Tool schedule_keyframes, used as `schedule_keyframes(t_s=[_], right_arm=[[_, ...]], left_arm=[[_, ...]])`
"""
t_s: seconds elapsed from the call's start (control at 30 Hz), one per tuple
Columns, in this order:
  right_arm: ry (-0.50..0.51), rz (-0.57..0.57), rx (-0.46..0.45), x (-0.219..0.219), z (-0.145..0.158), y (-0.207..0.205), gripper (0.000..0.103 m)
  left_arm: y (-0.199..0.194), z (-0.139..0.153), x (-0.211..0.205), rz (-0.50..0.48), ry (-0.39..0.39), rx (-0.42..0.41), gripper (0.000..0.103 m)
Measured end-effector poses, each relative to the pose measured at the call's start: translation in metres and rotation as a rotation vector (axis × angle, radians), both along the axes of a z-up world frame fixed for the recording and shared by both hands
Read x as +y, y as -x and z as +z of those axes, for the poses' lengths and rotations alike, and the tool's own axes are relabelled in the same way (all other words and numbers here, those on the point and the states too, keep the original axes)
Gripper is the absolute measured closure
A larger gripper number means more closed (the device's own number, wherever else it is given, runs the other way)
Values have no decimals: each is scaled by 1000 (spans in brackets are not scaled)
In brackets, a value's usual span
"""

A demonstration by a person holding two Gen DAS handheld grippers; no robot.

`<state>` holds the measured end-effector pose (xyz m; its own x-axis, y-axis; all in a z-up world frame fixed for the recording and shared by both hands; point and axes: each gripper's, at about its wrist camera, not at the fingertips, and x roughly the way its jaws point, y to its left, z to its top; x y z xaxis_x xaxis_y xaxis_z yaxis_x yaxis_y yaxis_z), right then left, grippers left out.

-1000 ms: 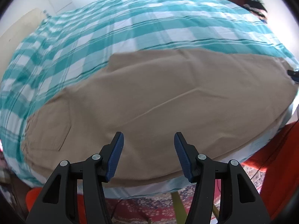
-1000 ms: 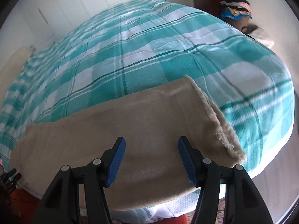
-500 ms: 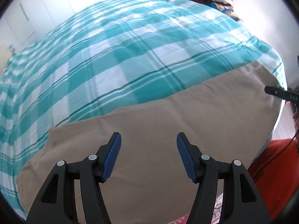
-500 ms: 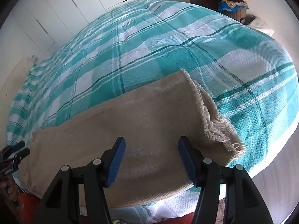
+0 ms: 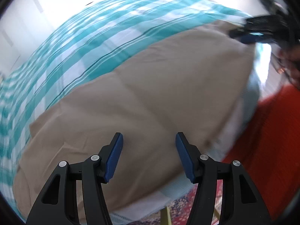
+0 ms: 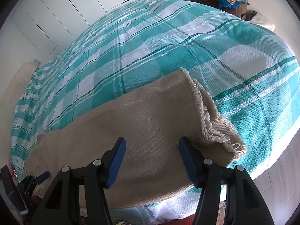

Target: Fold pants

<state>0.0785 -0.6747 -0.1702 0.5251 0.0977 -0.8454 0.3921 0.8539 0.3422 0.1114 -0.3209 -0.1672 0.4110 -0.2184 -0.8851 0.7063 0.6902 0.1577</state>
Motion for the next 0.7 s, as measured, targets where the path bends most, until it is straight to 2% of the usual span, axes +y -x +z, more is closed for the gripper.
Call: schedule_keyframes(t_s=[0.1, 0.23, 0.3, 0.37, 0.47, 0.53, 0.6, 0.7], right_arm=[[-4, -9, -3, 0, 0, 1, 44], [-13, -32, -49, -1, 7, 8, 44], [-56, -74, -118, -8, 17, 20, 44], [-137, -121, -201, -20, 28, 36, 44], [-180, -217, -277, -47, 47, 64, 43], [-195, -293, -271, -69, 51, 84, 40], [-217, -349, -228, -84, 44, 97, 39], [-294, -358, -160, -89, 22, 102, 39]], left_arm=[[-13, 17, 1, 15, 60, 19, 33], [-51, 26, -5, 96, 94, 41, 33], [-53, 18, -9, 80, 67, 45, 33], [-39, -1, -14, 18, 22, 71, 33], [-15, -18, -12, -18, -11, 0, 34], [-14, -18, -9, 2, 8, -2, 34], [-18, -17, -7, 27, 26, 28, 34], [-17, -18, -7, 23, 25, 21, 33]])
